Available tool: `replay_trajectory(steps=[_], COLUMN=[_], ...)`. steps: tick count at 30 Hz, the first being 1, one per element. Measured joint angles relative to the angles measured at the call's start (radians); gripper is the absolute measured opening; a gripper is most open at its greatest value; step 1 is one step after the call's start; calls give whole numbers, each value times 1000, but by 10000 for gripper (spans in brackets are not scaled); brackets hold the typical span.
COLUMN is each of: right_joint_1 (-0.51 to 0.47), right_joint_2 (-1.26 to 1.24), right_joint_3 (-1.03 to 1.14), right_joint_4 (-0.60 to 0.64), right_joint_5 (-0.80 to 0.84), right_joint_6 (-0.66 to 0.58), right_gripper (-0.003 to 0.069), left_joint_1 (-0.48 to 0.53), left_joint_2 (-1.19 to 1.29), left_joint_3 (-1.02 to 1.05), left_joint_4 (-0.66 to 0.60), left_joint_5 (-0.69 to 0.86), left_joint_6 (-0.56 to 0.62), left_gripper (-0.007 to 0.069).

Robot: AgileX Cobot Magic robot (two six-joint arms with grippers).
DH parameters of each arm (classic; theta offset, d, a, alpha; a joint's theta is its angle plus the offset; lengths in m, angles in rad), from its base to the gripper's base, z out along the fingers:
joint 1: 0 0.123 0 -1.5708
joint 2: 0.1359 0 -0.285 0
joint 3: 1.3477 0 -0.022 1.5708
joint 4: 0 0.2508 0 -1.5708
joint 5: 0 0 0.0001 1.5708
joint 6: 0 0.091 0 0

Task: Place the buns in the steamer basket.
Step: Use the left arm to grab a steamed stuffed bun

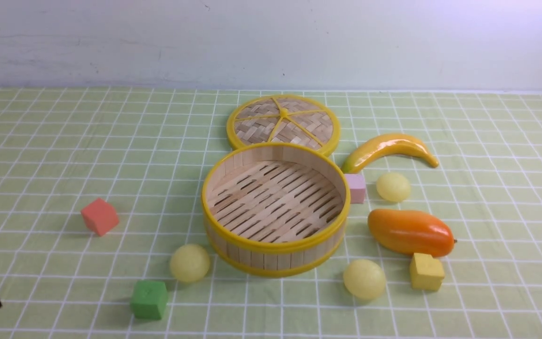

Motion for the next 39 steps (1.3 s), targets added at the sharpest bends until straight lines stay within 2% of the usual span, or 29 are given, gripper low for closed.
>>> replay_trajectory(steps=[1,2,4,7,12,14,15,16,17,18,21,28,31,33,34,36,39], right_joint_1=[0,0,0,0,0,0,0,0,0,0,0,0,0,0,0,0,0], right_joint_2=[0,0,0,0,0,0,0,0,0,0,0,0,0,0,0,0,0], right_joint_3=[0,0,0,0,0,0,0,0,0,0,0,0,0,0,0,0,0], right_joint_4=[0,0,0,0,0,0,0,0,0,0,0,0,0,0,0,0,0], right_joint_5=[0,0,0,0,0,0,0,0,0,0,0,0,0,0,0,0,0], right_joint_6=[0,0,0,0,0,0,0,0,0,0,0,0,0,0,0,0,0], right_gripper=[239,239,239,239,239,239,239,239,239,239,239,239,239,239,239,239,239], left_joint_1=[0,0,0,0,-33,-79,-162,-212,-212,-294,-371,-395,-395,-395,-395,-395,-395], left_joint_2=[90,106,306,551,878,952,1027,1061,1061,1120,1212,1425,1476,1509,1514,1544,1570], left_joint_3=[-63,-73,-175,-254,-347,-378,-417,-443,-448,-498,-579,-702,-720,-727,-727,-727,-728], left_joint_4=[42,50,150,262,283,286,308,333,333,394,496,613,630,632,632,634,635], left_joint_5=[98,98,280,349,341,332,317,307,305,292,285,243,222,196,194,158,111], left_joint_6=[3,3,13,21,110,124,122,106,106,58,-11,-55,-50,-34,-33,-19,-11], left_gripper=[-13,-13,-13,-13,-13,-13,-13,-13,-13,-13,-13,-2,46,124,131,216,265])
